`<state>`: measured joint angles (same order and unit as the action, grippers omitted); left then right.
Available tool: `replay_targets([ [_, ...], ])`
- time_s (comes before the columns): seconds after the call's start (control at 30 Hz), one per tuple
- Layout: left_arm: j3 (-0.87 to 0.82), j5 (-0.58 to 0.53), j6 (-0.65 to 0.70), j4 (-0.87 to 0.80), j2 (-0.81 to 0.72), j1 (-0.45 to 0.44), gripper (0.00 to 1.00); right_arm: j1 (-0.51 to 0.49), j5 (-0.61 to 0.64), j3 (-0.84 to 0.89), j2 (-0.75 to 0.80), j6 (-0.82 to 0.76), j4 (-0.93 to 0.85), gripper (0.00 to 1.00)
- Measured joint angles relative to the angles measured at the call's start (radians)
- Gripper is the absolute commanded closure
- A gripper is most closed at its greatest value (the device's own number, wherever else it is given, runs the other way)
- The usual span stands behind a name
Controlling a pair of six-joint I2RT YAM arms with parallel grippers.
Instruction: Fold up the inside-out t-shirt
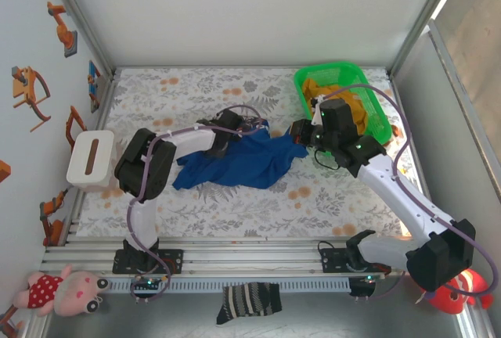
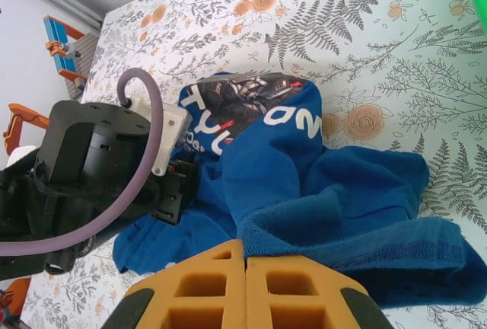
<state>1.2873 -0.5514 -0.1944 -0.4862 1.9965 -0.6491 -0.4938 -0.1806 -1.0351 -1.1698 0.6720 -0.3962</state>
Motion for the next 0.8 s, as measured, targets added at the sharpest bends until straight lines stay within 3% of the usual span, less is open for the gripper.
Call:
replay_targets([
  [0.3,0.007,-0.029,-0.007,-0.018,0.006,0.049,0.77,0.003,0.011,0.000,0.003,0.000,-0.018,1.00],
  [0.4,0.007,-0.032,-0.010,-0.021,0.002,0.050,0.90,0.004,0.011,0.000,0.008,0.000,-0.018,1.00],
  [0.5,0.006,-0.031,-0.015,-0.029,-0.019,0.049,0.93,0.006,0.012,0.000,0.009,0.000,-0.018,1.00],
  [0.6,0.007,-0.024,-0.015,-0.039,-0.069,0.052,1.00,0.008,0.014,0.000,0.009,-0.003,-0.019,1.00],
  [0.8,0.041,0.080,-0.019,-0.093,-0.235,0.124,1.00,0.062,0.010,-0.061,0.000,-0.019,-0.051,1.00],
])
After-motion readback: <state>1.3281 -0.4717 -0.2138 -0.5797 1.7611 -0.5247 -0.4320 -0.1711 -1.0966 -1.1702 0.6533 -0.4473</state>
